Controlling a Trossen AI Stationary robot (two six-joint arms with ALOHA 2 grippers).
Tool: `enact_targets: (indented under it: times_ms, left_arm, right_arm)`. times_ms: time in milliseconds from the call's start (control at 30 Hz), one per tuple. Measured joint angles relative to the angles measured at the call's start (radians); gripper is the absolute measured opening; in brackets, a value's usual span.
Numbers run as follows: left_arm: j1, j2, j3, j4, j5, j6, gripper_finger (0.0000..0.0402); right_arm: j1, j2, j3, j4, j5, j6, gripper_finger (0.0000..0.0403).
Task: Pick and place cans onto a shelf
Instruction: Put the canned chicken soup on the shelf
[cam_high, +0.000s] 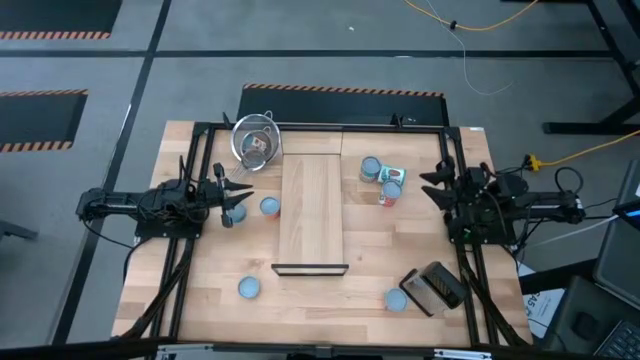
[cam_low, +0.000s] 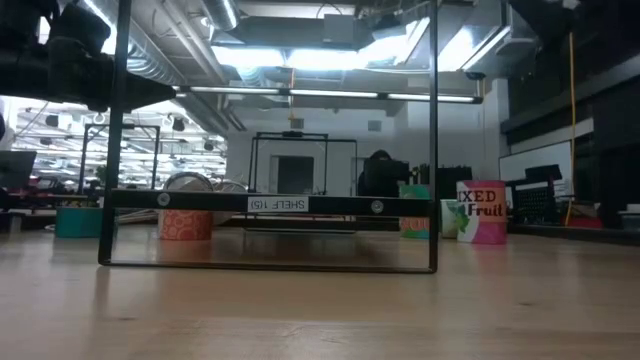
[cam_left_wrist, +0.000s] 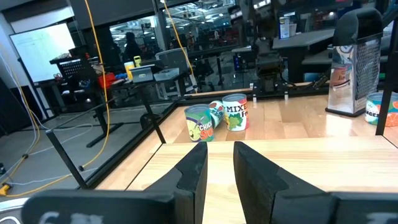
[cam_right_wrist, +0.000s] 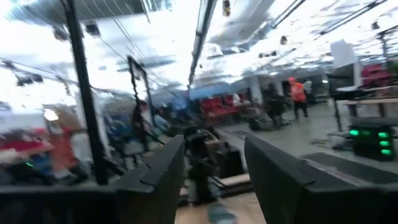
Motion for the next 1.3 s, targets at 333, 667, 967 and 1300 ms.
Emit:
enact_targets:
  times_ms: [333,667,967,1300]
  left_arm:
    - [0.0,0.0,0.0,0.0,0.0,0.0,0.0072]
    - [0.0,0.0,0.0,0.0,0.0,0.0,0.0072]
    - [0.0,0.0,0.0,0.0,0.0,0.0,0.0072]
    - [0.0,0.0,0.0,0.0,0.0,0.0,0.0072]
  right_arm:
    - [-0.075,0.379,0.303,-0.284,0.21,-0.046,0.0174]
    - [-0.243,0.704,0.492,-0.47,0.199,-0.048,0.0174]
    - [-0.342,0.919,0.509,-0.474,0.085,-0.076,0.0174]
    - [-0.385,1.118,0.509,-0.474,0.083,-0.08,0.0174]
